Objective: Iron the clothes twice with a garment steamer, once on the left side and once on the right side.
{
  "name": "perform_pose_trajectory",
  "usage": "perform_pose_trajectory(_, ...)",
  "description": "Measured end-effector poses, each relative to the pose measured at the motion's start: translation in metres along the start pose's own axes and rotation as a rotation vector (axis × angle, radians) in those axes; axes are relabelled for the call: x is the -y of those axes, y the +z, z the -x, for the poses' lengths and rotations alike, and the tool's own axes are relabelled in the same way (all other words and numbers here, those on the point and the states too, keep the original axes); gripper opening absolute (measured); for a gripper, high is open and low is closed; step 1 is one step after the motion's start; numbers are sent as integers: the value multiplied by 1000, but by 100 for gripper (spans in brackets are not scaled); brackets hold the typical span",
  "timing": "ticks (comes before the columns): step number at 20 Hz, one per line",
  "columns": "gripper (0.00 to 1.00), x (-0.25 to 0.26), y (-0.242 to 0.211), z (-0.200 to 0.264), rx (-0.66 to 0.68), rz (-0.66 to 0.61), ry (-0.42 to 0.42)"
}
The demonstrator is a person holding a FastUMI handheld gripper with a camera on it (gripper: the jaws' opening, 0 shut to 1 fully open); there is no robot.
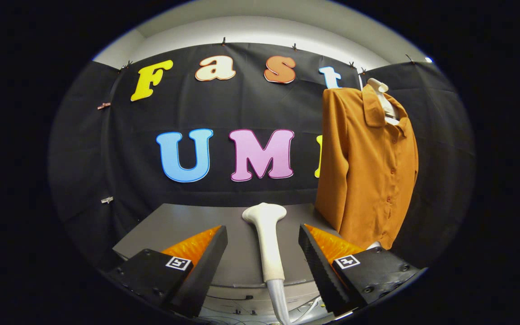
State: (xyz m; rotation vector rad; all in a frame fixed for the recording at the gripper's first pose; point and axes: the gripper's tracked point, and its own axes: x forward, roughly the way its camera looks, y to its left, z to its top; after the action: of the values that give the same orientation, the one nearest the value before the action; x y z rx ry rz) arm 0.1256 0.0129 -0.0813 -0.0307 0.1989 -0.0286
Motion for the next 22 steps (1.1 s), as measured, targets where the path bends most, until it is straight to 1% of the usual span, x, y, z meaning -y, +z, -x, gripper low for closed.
perform_pose_trajectory(4,99,7,-16,-44,-82,-4,18)
perform_pose_trajectory(10,100,11,-52,-91,-243,18,23)
perform_pose_trajectory(13,99,12,-70,-106,-315,30,17)
perform_pose_trajectory(15,99,11,-79,-113,-356,31,29)
perform_pose_trajectory(16,99,8,-80,-111,-369,16,39)
perform_pose_trajectory(17,99,10,-77,-113,-376,11,31)
perform_pose_trajectory(18,92,9,-80,-116,-382,15,29)
perform_pose_trajectory(19,87,7,-82,-116,-390,24,28)
perform_pose_trajectory(20,79,6,-86,-117,-403,30,29)
perform_pose_trajectory(21,77,6,-89,-115,-416,40,27)
perform_pose_trajectory(22,65,10,-94,-118,-429,52,20)
